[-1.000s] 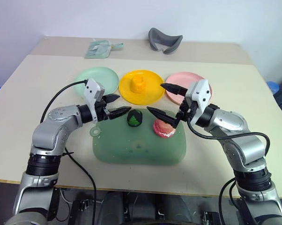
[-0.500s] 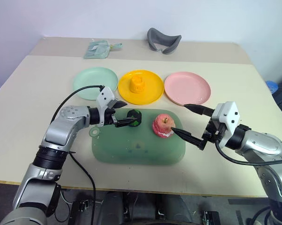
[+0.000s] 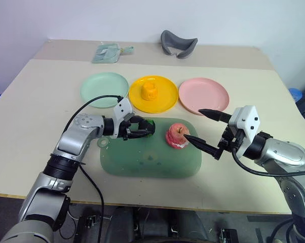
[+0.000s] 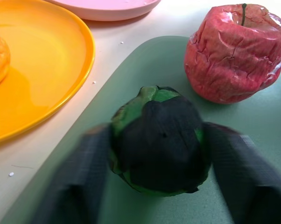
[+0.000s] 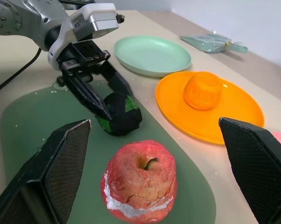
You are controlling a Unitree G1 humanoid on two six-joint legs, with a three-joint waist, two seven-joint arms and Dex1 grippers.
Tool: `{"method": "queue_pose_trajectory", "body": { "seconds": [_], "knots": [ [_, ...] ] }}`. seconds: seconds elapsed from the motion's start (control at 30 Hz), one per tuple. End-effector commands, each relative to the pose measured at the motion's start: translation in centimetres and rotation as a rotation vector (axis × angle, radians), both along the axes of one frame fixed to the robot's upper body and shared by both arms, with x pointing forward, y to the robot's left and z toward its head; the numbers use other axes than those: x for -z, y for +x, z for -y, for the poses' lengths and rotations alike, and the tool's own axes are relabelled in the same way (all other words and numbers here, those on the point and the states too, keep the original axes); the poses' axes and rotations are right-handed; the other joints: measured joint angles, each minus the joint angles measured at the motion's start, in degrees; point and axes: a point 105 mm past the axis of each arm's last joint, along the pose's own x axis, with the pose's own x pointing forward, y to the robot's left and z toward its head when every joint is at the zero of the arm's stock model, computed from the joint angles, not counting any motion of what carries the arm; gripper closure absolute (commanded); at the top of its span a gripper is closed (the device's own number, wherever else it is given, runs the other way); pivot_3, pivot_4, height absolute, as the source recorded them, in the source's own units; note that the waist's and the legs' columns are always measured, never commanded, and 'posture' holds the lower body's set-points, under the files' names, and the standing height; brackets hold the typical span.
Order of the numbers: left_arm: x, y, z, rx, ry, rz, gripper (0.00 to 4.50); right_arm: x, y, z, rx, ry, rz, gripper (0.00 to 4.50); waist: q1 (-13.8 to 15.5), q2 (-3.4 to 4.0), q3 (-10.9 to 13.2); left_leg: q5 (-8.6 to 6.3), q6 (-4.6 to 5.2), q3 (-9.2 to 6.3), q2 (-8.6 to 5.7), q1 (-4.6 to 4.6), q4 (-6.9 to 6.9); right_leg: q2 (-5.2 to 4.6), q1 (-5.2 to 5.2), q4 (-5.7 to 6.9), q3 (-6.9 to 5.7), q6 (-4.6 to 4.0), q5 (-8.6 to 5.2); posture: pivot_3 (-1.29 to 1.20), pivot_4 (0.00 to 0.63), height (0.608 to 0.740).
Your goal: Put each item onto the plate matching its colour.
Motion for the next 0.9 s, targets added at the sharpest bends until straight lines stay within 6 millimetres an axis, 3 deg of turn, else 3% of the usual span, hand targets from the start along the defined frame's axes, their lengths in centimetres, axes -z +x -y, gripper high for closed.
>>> {"method": "queue_pose_trajectory", "body": {
  "seconds": [0.03, 0.27, 0.37, 0.57, 0.77, 0.9],
  "knots": [
    [-1.5, 0.5, 0.0, -0.066, -0.075, 0.046, 3.18, -1.2, 0.0, -0.5, -0.019, -0.008, 0.063, 0.00, 0.0, 0.00, 0.0, 0.00, 0.00, 0.00, 0.00, 0.00, 0.00, 0.00, 0.00, 0.00, 0.00, 0.00, 0.00, 0.00, 0.150, 0.740],
    [-4.2, 4.2, -4.2, -0.453, -0.246, 0.126, 3.18, -2.5, 2.4, -2.3, -0.036, 0.025, 0.130, 0.00, -0.2, 0.00, 0.0, 0.00, 0.00, -0.01, 0.02, 0.00, 0.00, 0.01, -0.02, 0.02, 0.01, 0.00, 0.00, 0.00, 0.150, 0.740],
    [-5.1, 5.1, -5.2, -0.544, -0.297, 0.146, 3.18, -2.8, 2.9, -3.3, -0.063, 0.036, 0.150, 0.00, 0.0, -0.01, 0.0, 0.00, 0.00, 0.00, 0.02, -0.01, 0.02, 0.00, -0.02, 0.01, 0.00, 0.00, 0.00, 0.00, 0.150, 0.740],
    [-6.6, 7.9, -10.0, -0.904, -0.356, 0.248, 3.18, -3.5, 4.4, -6.5, -0.140, 0.097, 0.180, 0.00, -0.1, -0.01, 0.0, -0.01, 0.02, -0.02, 0.00, -0.03, 0.06, -0.02, 0.00, 0.01, -0.03, 0.03, 0.02, 0.00, 0.150, 0.740],
    [-6.1, 8.9, -10.7, -1.054, -0.369, 0.283, 3.18, -4.1, 6.8, -9.2, -0.119, 0.147, 0.221, 0.00, -0.1, -0.01, 0.0, 0.00, 0.02, 0.03, 0.01, -0.04, 0.04, -0.03, -0.03, 0.00, -0.05, 0.03, 0.02, 0.00, 0.150, 0.740],
    [-5.5, 8.9, -10.8, -1.094, -0.366, 0.288, 3.18, -4.5, 6.9, -10.1, -0.142, 0.168, 0.236, 0.00, -0.1, -0.01, 0.0, 0.00, 0.02, 0.04, 0.01, -0.07, 0.04, -0.03, -0.03, 0.00, -0.07, 0.03, 0.02, 0.00, 0.150, 0.740]
  ]
}}
